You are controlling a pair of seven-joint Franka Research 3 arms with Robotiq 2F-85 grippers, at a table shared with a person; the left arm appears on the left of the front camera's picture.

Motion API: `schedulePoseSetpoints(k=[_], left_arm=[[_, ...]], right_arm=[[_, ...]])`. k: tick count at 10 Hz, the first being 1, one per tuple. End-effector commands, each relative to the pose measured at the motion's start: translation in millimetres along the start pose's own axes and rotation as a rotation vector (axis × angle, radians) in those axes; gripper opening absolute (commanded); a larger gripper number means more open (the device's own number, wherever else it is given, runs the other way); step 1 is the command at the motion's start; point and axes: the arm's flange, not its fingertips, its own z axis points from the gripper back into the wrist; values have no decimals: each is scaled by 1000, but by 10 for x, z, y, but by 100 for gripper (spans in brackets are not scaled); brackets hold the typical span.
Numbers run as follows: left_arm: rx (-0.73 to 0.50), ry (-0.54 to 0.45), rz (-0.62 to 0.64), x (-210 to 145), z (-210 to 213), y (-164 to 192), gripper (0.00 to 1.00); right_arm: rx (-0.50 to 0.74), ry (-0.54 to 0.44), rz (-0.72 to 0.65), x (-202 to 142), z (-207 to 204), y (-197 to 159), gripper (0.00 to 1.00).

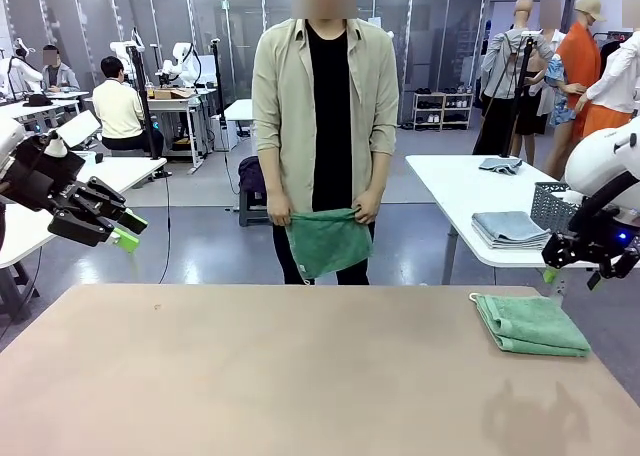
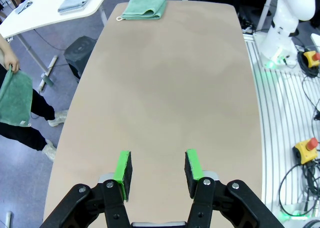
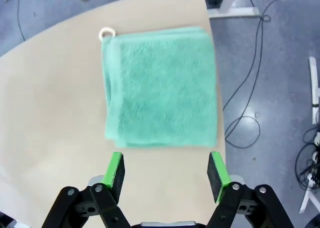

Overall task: Fold the towels and place them in the basket.
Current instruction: Place the folded Towel with hook on the right side of the table, then when a person lays out a Towel with hook on the table, fold it in half twice.

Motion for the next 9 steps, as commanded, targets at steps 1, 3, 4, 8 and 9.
schedulePoseSetpoints(k=[1, 3, 4, 8, 9], left_arm=[[5, -15, -5, 12, 1, -9, 56], [5, -15, -5, 12, 1, -9, 56], [5, -15, -5, 12, 1, -9, 56], [5, -15, -5, 12, 1, -9, 56], [5, -15, -5, 12, 1, -9, 56]], right_arm=[[-24, 41, -34, -321, 149, 347, 83], [-33, 71, -28, -539, 232, 588, 83], [-44, 80, -30, -626, 249, 688, 83], [-46, 76, -9, -871, 301, 847, 83], [-29, 79, -7, -888, 303, 808, 83]])
